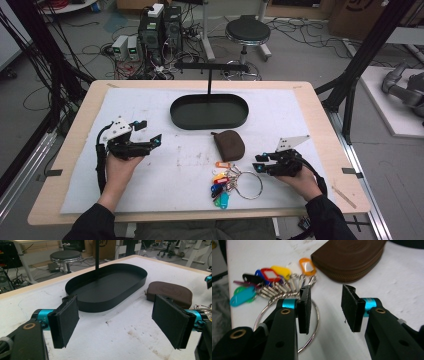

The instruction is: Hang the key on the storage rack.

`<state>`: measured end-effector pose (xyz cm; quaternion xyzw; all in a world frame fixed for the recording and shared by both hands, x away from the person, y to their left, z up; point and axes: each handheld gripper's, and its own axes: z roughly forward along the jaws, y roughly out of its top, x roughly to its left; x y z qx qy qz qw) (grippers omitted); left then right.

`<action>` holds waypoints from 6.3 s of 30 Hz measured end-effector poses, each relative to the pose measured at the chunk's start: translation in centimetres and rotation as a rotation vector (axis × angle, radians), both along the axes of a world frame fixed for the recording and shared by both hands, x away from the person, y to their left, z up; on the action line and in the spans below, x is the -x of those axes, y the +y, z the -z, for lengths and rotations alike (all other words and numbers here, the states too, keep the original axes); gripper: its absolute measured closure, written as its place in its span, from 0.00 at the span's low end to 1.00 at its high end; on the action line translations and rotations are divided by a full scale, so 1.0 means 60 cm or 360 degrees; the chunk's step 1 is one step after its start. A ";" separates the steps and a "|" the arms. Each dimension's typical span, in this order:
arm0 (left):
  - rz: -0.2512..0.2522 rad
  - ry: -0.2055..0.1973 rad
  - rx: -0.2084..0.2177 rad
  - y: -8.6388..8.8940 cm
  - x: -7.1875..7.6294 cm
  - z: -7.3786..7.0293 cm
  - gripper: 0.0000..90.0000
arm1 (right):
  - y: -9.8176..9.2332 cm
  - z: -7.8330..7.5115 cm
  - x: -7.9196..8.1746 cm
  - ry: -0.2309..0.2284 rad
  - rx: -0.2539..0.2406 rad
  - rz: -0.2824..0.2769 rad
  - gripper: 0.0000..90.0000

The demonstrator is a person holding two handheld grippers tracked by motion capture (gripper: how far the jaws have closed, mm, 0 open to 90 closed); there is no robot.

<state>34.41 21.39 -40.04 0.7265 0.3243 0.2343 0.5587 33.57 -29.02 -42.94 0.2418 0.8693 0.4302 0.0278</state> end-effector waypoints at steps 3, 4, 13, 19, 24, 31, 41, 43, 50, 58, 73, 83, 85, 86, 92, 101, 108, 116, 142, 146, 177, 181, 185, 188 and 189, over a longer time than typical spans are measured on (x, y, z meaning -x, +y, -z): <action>-0.0001 -0.0002 0.0009 -0.001 -0.001 0.000 0.24 | 0.000 0.003 0.003 0.0010 0.0029 -0.0017 0.69; -0.0001 -0.0002 0.0009 -0.001 -0.001 0.000 0.24 | -0.001 0.005 0.005 0.0016 0.0030 -0.0018 0.70; 0.0006 -0.0011 0.0015 -0.008 -0.008 -0.001 0.24 | 0.006 0.016 0.018 0.0013 0.0101 -0.0041 0.75; 0.0025 -0.0012 0.0006 -0.019 -0.012 -0.001 0.24 | 0.010 0.027 0.025 -0.0009 0.0181 -0.0051 0.83; 0.0031 -0.0007 0.0000 -0.020 -0.013 -0.001 0.24 | 0.012 0.027 0.026 -0.0050 0.0214 -0.0025 0.93; 0.0024 -0.0003 0.0007 -0.016 -0.009 -0.002 0.24 | 0.014 0.023 0.026 -0.0083 0.0234 0.0004 0.97; 0.0012 -0.0004 0.0004 -0.011 -0.003 -0.001 0.24 | -0.004 -0.002 0.015 -0.0155 0.0034 0.0121 0.97; 0.0005 -0.0004 0.0006 -0.010 -0.001 -0.001 0.24 | -0.004 -0.005 0.014 -0.0148 0.0000 0.0125 0.97; -0.0004 -0.0009 0.0007 -0.005 0.000 -0.001 0.24 | 0.000 -0.016 0.014 -0.0132 -0.0118 0.0134 0.97; -0.0004 -0.0017 0.0012 -0.008 0.001 -0.001 0.24 | 0.008 -0.022 0.017 -0.0073 -0.0245 0.0129 0.97; 0.0003 -0.0021 0.0009 -0.007 0.001 -0.002 0.24 | 0.028 -0.018 0.020 0.0029 -0.0235 0.0041 0.92; 0.0007 -0.0020 0.0009 -0.007 0.001 -0.002 0.24 | 0.021 -0.016 0.014 0.0115 -0.0222 0.0038 0.96; 0.0007 -0.0020 0.0010 -0.007 0.001 -0.002 0.24 | 0.022 -0.020 0.015 0.0109 -0.0218 0.0021 0.96; 0.0007 -0.0020 0.0010 -0.007 0.001 -0.002 0.24 | 0.023 -0.022 0.015 0.0100 -0.0217 0.0013 0.96; 0.0002 -0.0019 0.0015 -0.005 0.005 -0.003 0.24 | 0.027 -0.043 0.017 0.0043 -0.0232 -0.0006 0.97; -0.0022 -0.0011 0.0042 0.011 0.014 -0.003 0.24 | 0.031 -0.084 0.011 -0.0047 -0.0285 -0.0026 0.97; -0.0020 -0.0030 0.0040 0.015 0.020 -0.005 0.24 | 0.032 -0.121 -0.002 -0.0113 -0.0335 -0.0045 0.97; -0.0031 -0.0036 0.0044 0.023 0.026 -0.007 0.24 | 0.030 -0.167 -0.010 -0.0197 -0.0425 -0.0068 0.97; -0.0026 -0.0033 0.0052 0.027 0.031 -0.005 0.24 | 0.055 -0.253 -0.129 -0.0406 -0.0431 0.0070 0.97; -0.0027 -0.0033 0.0052 0.029 0.032 -0.004 0.24 | 0.061 -0.252 -0.158 -0.0404 -0.0410 0.0119 0.97; -0.0052 -0.0040 0.0055 0.047 0.047 -0.001 0.24 | 0.108 -0.230 -0.298 -0.0400 -0.0330 0.0391 0.97; -0.0054 -0.0039 0.0055 0.050 0.047 -0.001 0.24 | 0.100 -0.221 -0.310 -0.0394 -0.0349 0.0475 0.97; -0.0057 -0.0036 0.0063 0.053 0.047 0.000 0.24 | 0.095 -0.217 -0.316 -0.0389 -0.0369 0.0513 0.97; -0.0052 -0.0034 0.0057 0.053 0.047 0.001 0.24 | 0.095 -0.216 -0.318 -0.0402 -0.0377 0.0524 0.97; -0.0051 -0.0034 0.0056 0.053 0.047 0.001 0.24 | 0.095 -0.215 -0.318 -0.0402 -0.0378 0.0526 0.97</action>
